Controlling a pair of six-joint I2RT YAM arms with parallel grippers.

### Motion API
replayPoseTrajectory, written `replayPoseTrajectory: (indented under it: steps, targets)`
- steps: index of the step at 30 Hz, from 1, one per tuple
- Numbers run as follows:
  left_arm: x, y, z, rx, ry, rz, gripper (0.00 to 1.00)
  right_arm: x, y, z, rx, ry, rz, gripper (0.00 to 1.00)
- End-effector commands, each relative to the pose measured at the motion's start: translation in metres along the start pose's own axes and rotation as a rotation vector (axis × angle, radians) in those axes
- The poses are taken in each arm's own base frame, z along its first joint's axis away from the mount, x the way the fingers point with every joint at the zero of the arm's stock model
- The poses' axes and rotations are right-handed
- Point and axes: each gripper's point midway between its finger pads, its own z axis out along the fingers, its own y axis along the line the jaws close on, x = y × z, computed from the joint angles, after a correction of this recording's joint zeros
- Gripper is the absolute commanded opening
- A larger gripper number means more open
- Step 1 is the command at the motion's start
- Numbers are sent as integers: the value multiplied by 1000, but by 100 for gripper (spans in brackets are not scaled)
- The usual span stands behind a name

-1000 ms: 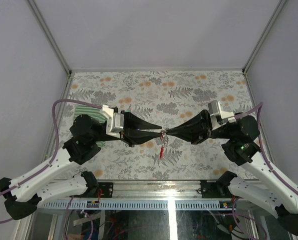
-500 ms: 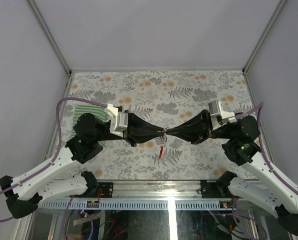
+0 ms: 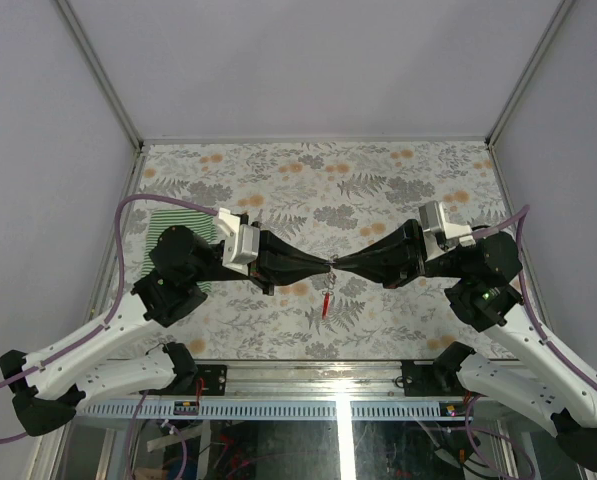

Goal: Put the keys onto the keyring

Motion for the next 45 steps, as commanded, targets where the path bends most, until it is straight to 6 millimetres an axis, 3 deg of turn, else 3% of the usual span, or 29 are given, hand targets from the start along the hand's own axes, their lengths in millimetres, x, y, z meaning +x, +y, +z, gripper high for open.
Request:
replayPoseTrajectory:
  steps: [1,4,9,13,27,36,45]
  targets:
    - [-14,0,1,6,-12,30,0,-33,11,1,-27,-76,-100,0]
    - [-13,2,0,-5,22,32,0,-30,9,0,-19,-57,-105,2]
    - [-15,7,-3,-28,109,49,0,-23,4,-4,20,-12,-123,25]
    - [-10,11,-9,-50,205,53,0,-16,-2,-8,62,46,-136,32]
    - [50,24,-35,-44,710,-62,0,20,-28,-19,185,217,-89,36]
    - [63,29,-47,-47,874,-83,0,46,-30,-16,155,248,-40,38]
    - [64,28,-47,-48,899,-73,0,64,-29,-7,94,225,43,38]
